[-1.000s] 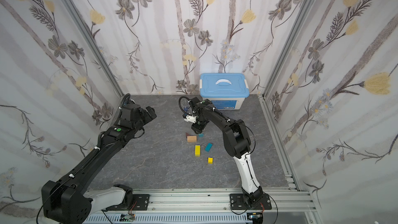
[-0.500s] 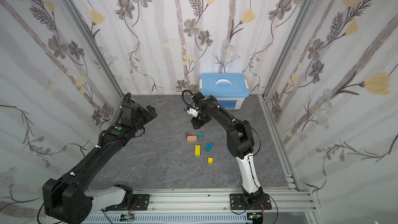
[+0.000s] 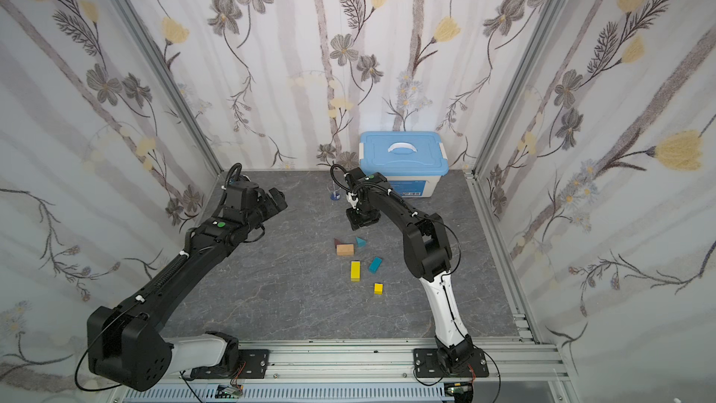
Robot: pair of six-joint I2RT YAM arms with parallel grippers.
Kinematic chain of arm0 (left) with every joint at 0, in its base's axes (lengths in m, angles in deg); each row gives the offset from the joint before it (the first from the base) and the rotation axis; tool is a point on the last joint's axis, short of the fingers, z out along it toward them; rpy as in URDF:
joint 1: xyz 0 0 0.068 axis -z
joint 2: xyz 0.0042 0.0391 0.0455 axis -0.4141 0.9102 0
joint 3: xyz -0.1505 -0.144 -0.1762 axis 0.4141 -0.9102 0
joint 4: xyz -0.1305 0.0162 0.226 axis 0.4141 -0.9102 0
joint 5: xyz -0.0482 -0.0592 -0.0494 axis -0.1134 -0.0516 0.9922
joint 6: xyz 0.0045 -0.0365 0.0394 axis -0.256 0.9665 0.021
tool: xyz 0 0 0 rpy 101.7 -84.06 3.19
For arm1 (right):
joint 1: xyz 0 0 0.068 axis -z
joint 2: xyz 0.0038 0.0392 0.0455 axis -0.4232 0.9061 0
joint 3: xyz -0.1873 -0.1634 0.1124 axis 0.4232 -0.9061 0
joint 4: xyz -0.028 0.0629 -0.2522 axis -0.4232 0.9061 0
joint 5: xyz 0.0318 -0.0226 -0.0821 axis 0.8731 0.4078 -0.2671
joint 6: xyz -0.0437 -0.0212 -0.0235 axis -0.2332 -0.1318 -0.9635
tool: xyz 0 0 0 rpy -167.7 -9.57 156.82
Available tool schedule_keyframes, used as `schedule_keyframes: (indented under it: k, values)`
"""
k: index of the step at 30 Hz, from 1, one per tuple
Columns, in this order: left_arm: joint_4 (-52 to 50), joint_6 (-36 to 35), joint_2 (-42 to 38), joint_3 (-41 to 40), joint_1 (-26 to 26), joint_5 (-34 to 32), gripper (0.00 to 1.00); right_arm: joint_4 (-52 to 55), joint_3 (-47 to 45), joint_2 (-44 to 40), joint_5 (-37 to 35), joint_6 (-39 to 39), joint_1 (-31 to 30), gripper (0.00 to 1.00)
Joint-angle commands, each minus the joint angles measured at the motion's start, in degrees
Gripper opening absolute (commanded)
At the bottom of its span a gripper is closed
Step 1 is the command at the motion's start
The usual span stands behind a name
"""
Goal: Assemble a carrot with building blocks
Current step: Assemble the building block at the center of the board.
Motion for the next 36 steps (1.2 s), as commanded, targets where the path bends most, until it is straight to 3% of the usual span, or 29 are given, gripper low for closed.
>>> schedule_keyframes:
  k: [1, 9, 26, 36]
  values:
    - [1.62, -0.16, 0.45, 0.35, -0.11, 0.38, 1.0, 1.69, 0.32, 0.92, -4.58, 3.6, 0.26, 0.51]
    - [2.1, -0.26, 1.35, 0.83, -0.13, 1.22, 1.0, 3.95, 1.35, 3.11, -8.98, 5.74, 0.42, 0.52]
    - [2.36, -0.26, 2.89, 1.71, -0.16, 1.35, 1.0, 7.65, 3.49, 6.98, -4.35, 3.89, -1.86, 0.5]
    - [1.98, -0.17, 2.53, 1.37, -0.27, 0.74, 1.0, 8.03, 6.3, 8.24, -5.33, 4.52, -2.8, 0.5]
